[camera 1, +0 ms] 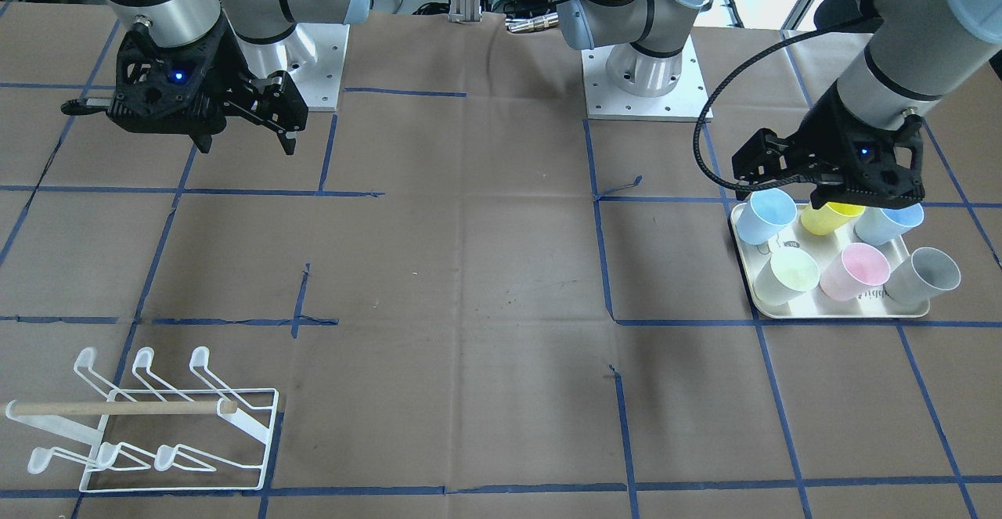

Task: Transfer IKEA cup to right arm and place on rack

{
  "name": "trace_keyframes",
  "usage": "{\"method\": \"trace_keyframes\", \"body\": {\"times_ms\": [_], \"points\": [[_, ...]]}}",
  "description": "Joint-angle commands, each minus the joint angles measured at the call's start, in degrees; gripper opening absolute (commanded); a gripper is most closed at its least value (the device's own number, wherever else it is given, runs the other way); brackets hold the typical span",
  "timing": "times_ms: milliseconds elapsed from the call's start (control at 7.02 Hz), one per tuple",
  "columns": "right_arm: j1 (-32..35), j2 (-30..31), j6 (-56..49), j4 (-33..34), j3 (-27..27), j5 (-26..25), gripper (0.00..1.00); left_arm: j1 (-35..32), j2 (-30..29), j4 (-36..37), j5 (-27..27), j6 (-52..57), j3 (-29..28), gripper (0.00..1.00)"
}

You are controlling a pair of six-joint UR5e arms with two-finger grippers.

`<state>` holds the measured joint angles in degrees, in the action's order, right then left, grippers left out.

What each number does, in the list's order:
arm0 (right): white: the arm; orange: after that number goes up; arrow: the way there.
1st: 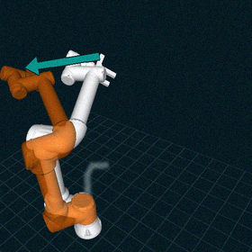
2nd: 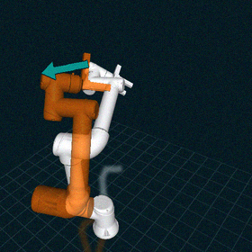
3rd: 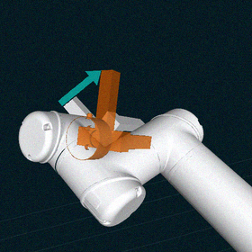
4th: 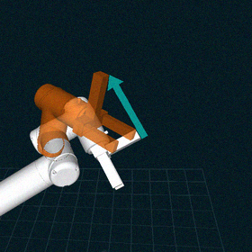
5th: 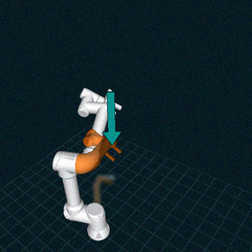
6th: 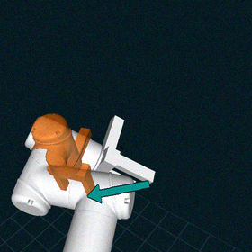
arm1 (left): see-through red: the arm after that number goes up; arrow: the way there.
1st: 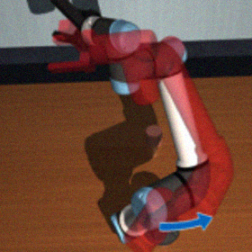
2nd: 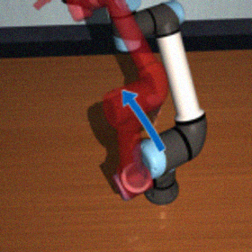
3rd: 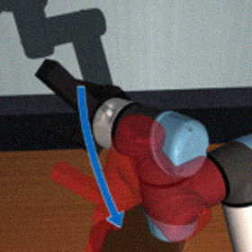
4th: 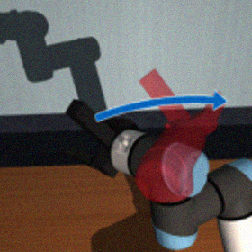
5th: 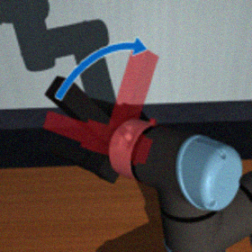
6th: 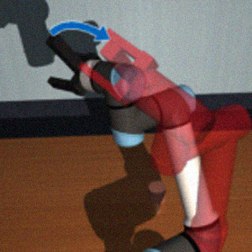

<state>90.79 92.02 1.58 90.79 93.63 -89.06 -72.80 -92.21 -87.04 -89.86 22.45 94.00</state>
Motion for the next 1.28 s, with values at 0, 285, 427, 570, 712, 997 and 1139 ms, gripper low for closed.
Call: {"method": "trace_keyframes", "body": {"times_ms": [0,285,427,570,712,997,1139], "points": [[0.00,0.00,0.00,0.00,0.06,0.03,1.00,7.29,0.19,4.23,-0.23,5.74,3.81,0.99],[0.09,0.00,0.09,0.00,0.15,0.29,1.00,9.43,-0.33,5.38,-0.23,6.99,5.40,0.99],[0.00,0.00,0.09,0.00,0.24,0.29,1.00,9.60,-1.03,8.95,-0.23,6.99,7.67,0.99],[0.08,0.00,0.09,0.00,0.24,0.38,1.00,9.61,-2.43,14.73,-0.23,6.99,11.78,0.99],[0.09,0.00,0.09,0.00,0.24,0.38,1.00,9.61,-4.18,21.40,0.03,6.91,16.00,0.99],[0.09,0.00,0.09,-0.09,0.32,0.38,1.00,9.61,-6.65,30.84,-0.23,6.91,21.03,0.99],[0.09,0.00,0.09,-0.17,0.41,0.47,1.00,9.61,-7.53,31.74,-0.23,6.99,21.05,0.99]]}}
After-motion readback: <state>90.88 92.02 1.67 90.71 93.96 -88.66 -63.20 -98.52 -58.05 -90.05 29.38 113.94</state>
